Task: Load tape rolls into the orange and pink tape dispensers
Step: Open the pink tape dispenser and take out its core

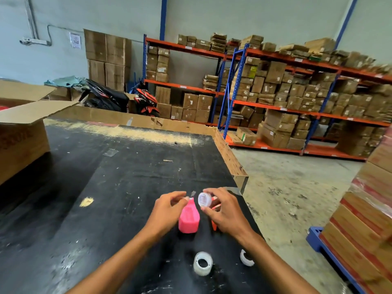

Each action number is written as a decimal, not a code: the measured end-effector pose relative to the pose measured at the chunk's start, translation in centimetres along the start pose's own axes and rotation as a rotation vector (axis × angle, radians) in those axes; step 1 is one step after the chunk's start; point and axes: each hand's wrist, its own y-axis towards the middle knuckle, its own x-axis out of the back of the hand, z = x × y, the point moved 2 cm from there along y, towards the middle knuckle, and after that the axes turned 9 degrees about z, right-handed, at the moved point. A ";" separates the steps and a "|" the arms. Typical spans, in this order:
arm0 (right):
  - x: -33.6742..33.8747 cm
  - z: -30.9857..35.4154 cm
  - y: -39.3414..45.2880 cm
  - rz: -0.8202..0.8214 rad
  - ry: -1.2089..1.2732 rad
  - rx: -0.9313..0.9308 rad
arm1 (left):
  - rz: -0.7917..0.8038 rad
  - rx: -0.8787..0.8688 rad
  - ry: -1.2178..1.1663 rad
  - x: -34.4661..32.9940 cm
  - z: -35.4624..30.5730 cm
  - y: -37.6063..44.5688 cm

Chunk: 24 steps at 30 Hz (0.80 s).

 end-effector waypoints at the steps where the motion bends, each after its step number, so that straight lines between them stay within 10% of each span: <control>1: -0.2 0.1 -0.3 -0.006 0.010 0.003 | 0.024 0.032 -0.132 -0.2 -0.5 -0.4; 24: -0.5 2.1 -5.6 -0.068 0.297 0.022 | 0.279 0.076 -0.575 -3.1 -0.8 -4.2</control>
